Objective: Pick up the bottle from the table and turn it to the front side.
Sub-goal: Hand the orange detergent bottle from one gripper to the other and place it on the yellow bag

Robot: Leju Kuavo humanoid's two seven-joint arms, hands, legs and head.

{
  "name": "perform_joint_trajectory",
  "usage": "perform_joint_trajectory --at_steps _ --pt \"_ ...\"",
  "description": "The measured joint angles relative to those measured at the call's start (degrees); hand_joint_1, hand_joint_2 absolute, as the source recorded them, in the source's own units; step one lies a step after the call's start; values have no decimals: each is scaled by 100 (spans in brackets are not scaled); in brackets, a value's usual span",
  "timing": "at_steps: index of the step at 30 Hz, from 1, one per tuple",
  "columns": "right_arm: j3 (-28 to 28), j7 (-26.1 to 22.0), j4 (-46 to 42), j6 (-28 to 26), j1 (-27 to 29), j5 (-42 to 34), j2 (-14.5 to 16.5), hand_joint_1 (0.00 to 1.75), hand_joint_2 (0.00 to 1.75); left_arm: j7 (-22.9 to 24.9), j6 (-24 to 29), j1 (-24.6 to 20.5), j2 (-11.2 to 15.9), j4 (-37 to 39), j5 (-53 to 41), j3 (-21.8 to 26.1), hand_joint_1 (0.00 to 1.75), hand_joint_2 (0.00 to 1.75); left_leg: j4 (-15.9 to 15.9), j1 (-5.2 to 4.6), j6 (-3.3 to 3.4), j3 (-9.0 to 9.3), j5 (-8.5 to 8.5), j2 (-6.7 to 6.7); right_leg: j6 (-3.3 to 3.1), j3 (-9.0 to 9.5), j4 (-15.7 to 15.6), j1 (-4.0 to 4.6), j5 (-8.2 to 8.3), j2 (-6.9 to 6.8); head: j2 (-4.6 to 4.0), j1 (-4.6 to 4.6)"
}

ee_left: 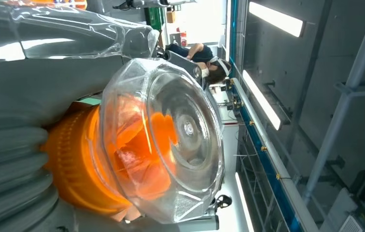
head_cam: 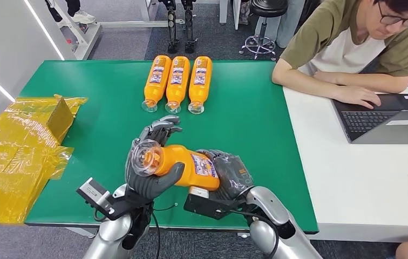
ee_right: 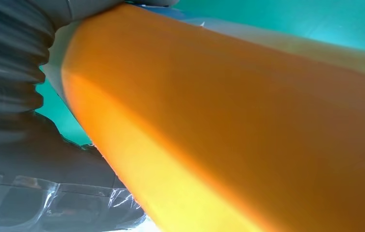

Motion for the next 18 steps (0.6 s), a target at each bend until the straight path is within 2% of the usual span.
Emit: perform_joint_trajectory --at_steps 10,11,14,15,18 --pt "27 -68 68 -1 -52 140 4 175 175 -14 2 82 -1 -15 19 0 175 175 0 0 0 -1 0 -1 0 1 1 0 0 -1 0 -1" --pt "32 -80 81 -2 -64 141 7 169 175 -14 9 89 -3 -23 17 1 175 175 0 0 0 -1 0 -1 0 1 1 0 0 -1 0 -1" --pt "39 -135 113 -32 -88 134 16 38 175 -14 31 112 -10 -57 4 4 175 175 0 0 0 -2 0 -1 0 2 1 0 0 -2 0 -1" --pt "42 -162 117 -82 -89 118 20 0 175 -14 39 117 -13 -69 0 7 175 175 0 0 0 -2 0 -1 0 2 1 0 0 -2 0 -1" --pt "49 -273 113 -381 -49 -25 64 0 175 -5 72 117 -19 -122 -15 14 175 175 0 0 0 -3 0 -2 0 1 1 0 0 -2 0 -1"
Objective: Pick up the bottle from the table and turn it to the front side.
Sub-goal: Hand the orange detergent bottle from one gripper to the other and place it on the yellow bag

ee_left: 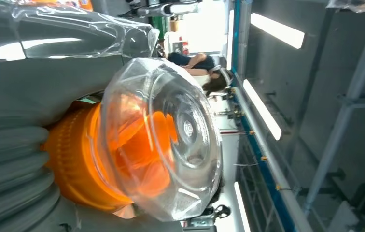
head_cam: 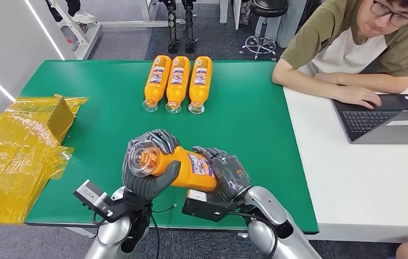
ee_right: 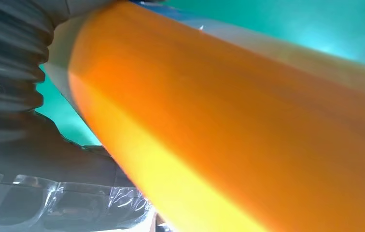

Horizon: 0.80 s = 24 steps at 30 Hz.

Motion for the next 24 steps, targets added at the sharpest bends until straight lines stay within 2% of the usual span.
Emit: perform_joint_trajectory --at_steps 4,12,20,24 --pt "-1 -288 -125 -484 127 -414 91 0 175 15 33 0 -5 -60 -16 11 175 175 0 0 0 -1 0 -1 0 -1 0 0 0 -1 0 0" --pt "-56 -1676 -1082 -1969 652 -2104 323 0 175 26 232 1 -45 -67 -21 25 175 175 -1 0 0 -1 -1 -1 -1 -2 -1 0 -3 -4 0 1" --pt "-56 -2343 -2039 -2510 1084 -2773 503 0 175 154 669 -12 -8 -34 -452 59 175 175 -1 0 0 0 -1 0 -1 -2 -1 0 -3 -3 0 0" --pt "-60 -2687 -2495 -2845 1351 -3087 557 0 175 576 923 -11 174 -20 -1560 125 175 175 -2 1 0 1 -1 0 -6 -2 1 0 -6 -3 0 1"
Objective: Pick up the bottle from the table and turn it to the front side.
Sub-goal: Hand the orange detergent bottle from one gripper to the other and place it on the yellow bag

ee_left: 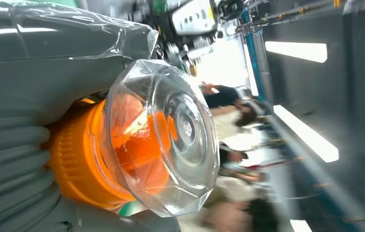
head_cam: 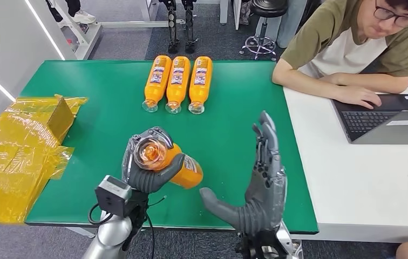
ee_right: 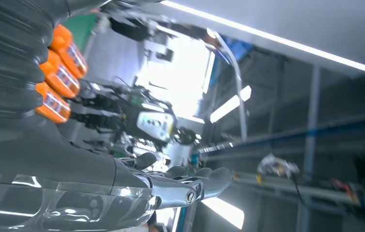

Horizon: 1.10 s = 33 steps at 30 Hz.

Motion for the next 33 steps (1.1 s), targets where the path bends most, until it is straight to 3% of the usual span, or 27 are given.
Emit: perform_joint_trajectory --at_steps 3,8,11,14,16,17,20,25,29,33 --pt "-1 -51 -335 -143 248 -26 5 0 175 182 -63 11 203 31 -721 170 175 175 -1 0 -2 0 -1 2 -2 -2 1 0 -2 1 0 -1" --pt "-2 -80 -588 -189 417 -48 5 0 175 264 -87 15 340 49 -1038 328 175 175 -1 1 -3 -1 -2 1 -3 -1 1 0 -4 1 0 0" --pt "-8 -155 -670 -248 491 -105 5 0 175 687 523 26 545 50 -2365 353 175 175 -2 1 -3 0 -2 5 -3 0 3 0 -4 5 0 1" --pt "-35 -358 -742 -370 577 -363 2 0 175 1425 1530 67 1131 49 -5202 464 175 175 -4 2 -6 6 -4 13 -6 0 6 0 -5 15 0 0" --pt "-69 -547 -770 -416 640 -573 -4 0 175 1654 1678 135 1641 52 -6622 641 175 175 -8 4 -9 10 -4 14 -16 -1 9 2 -11 16 0 0" --pt "-89 -624 -784 -424 677 -650 -8 0 175 1679 1650 172 1907 62 -6895 732 175 175 -10 6 -14 11 -4 14 -21 -2 10 4 -14 16 0 1" --pt "-138 -736 -835 -435 779 -761 -25 0 175 1695 1485 209 2669 181 -6521 985 175 175 -12 13 -28 14 -7 14 -30 -5 14 13 -18 17 0 0" --pt "-151 -762 -877 -438 880 -822 -66 0 175 1590 908 175 3516 503 -6218 1174 175 175 -13 17 -32 14 -7 14 -35 -4 19 16 -21 17 0 0" --pt "-138 -762 -881 -437 919 -856 -99 0 175 1396 665 148 3927 803 -6161 1186 175 175 -13 16 -33 14 -8 14 -35 -5 18 15 -21 18 0 1" --pt "-128 -762 -887 -436 936 -862 -117 0 175 1278 583 88 4162 1102 -6118 1184 175 175 -12 16 -34 14 -8 14 -35 -5 16 15 -21 18 0 2"
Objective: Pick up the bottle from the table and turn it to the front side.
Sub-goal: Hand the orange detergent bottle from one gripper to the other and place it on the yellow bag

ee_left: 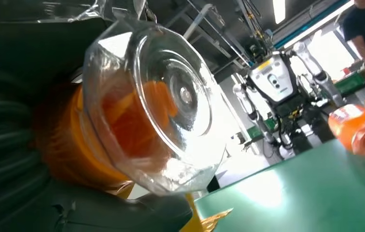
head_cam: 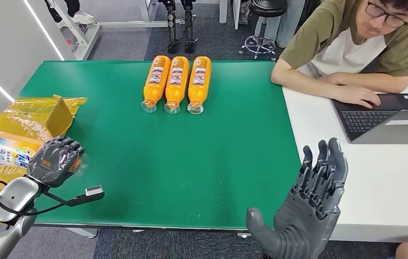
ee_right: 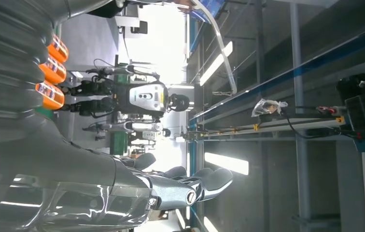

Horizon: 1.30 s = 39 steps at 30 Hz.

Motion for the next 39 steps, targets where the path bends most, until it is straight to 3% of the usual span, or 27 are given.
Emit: perform_joint_trajectory --at_steps 5,14,24,33,39 --pt "22 0 -1 0 6 -37 -21 0 175 -199 -163 -183 124 329 103 -56 175 175 1 0 0 1 0 -1 0 0 -1 0 0 -2 0 -1" --pt "240 27 28 2 -87 -235 -124 0 175 -1275 -476 -1348 128 2129 636 -791 175 175 1 1 -10 3 7 6 -12 -4 1 0 9 1 0 1" --pt "320 34 74 7 -199 -217 -140 0 175 -1728 -758 -2806 -523 3999 687 -1818 175 175 4 -1 -10 0 9 2 -10 0 2 -1 13 -2 0 2" --pt "319 28 70 7 -195 -185 -138 0 175 -1799 -827 -3147 -783 4498 708 -2115 175 175 4 1 -11 2 9 -3 -10 -3 1 -1 12 -6 0 1" --pt "269 199 -16 6 -163 134 -70 0 175 -1633 -1351 -3373 -1133 4803 1162 -2298 175 175 4 0 -13 2 15 -18 -10 5 3 -1 12 -26 0 2"
